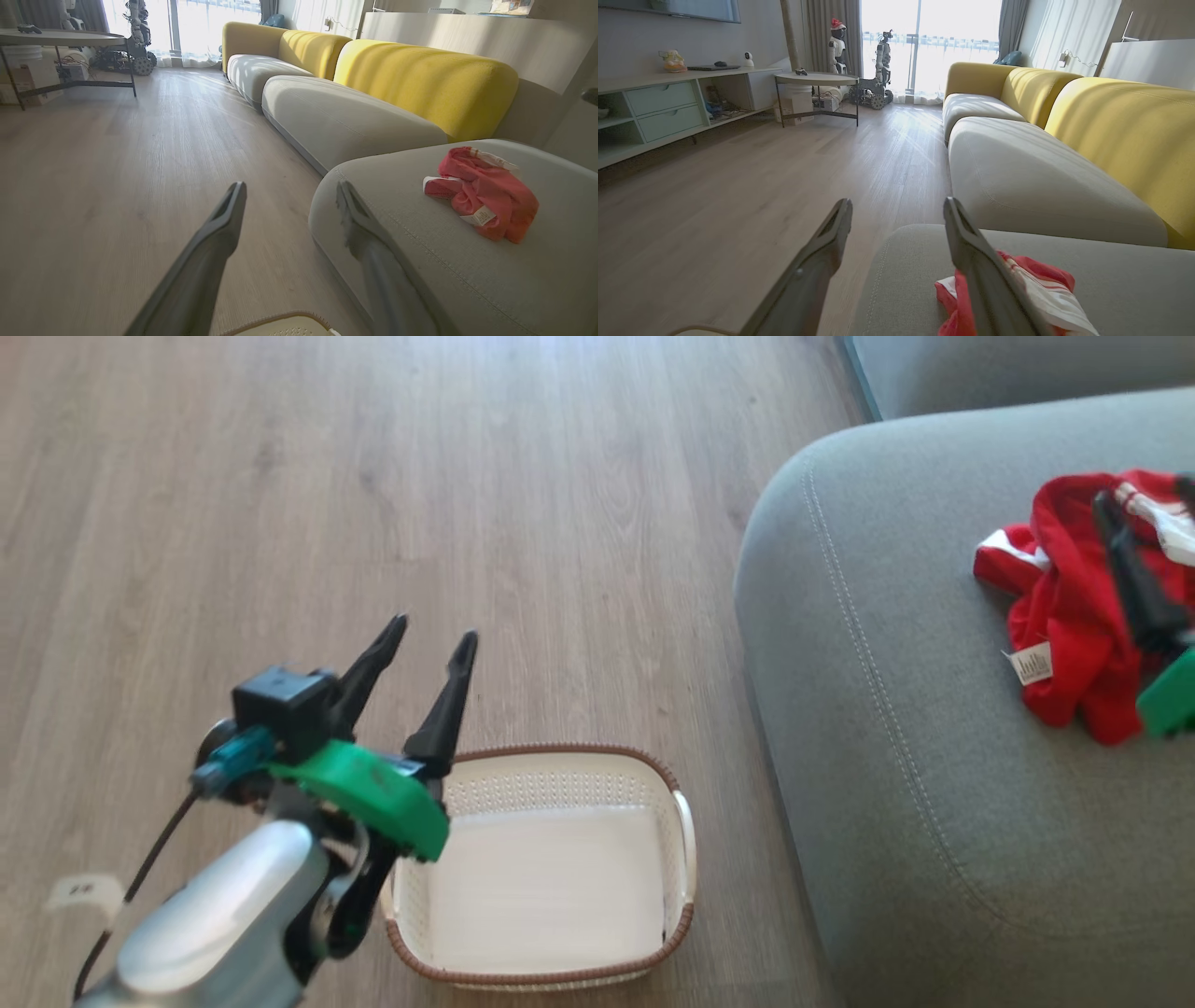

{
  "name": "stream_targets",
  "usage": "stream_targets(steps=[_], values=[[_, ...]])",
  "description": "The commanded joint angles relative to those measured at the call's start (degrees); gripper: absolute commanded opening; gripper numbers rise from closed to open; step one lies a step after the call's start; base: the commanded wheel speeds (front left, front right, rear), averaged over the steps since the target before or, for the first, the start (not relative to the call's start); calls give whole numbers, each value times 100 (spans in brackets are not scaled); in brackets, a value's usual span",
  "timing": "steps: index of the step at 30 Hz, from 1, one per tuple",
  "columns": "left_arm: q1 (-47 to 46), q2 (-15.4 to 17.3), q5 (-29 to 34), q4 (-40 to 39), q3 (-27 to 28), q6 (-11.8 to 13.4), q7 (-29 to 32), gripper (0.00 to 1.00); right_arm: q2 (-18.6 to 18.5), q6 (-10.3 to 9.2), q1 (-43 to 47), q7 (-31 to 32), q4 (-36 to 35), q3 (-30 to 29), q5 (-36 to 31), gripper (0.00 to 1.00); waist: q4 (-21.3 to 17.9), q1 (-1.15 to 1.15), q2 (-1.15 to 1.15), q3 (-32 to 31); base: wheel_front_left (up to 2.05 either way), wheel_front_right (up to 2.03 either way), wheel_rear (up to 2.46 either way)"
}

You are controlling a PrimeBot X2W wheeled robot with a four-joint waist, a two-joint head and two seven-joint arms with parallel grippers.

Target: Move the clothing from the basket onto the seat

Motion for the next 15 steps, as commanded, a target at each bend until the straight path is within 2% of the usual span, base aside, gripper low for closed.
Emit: stream_targets(steps=[1, 5, 10, 15], values=[[-174, 243, -50, -185, 340, 34, -65, 100, -35, 41, 55, -115, -257, -92, -92, 100, 63, 0, 0, -75, 0, 0, 0], [206, 341, -55, -301, 659, 201, -71, 100, 482, 41, 644, -264, -659, -399, -443, 100, 95, 0, 0, -157, 0, 0, 0], [845, 221, 198, -601, 1333, 406, -73, 100, 1098, 41, 1247, -404, -1101, -671, -829, 100, 110, 0, 0, -171, 0, 0, 0], [1525, 52, 468, -775, 2010, 395, -73, 100, 1628, 41, 1716, -625, -1378, -814, -1111, 100, 111, 0, 0, -169, 0, 0, 0]])
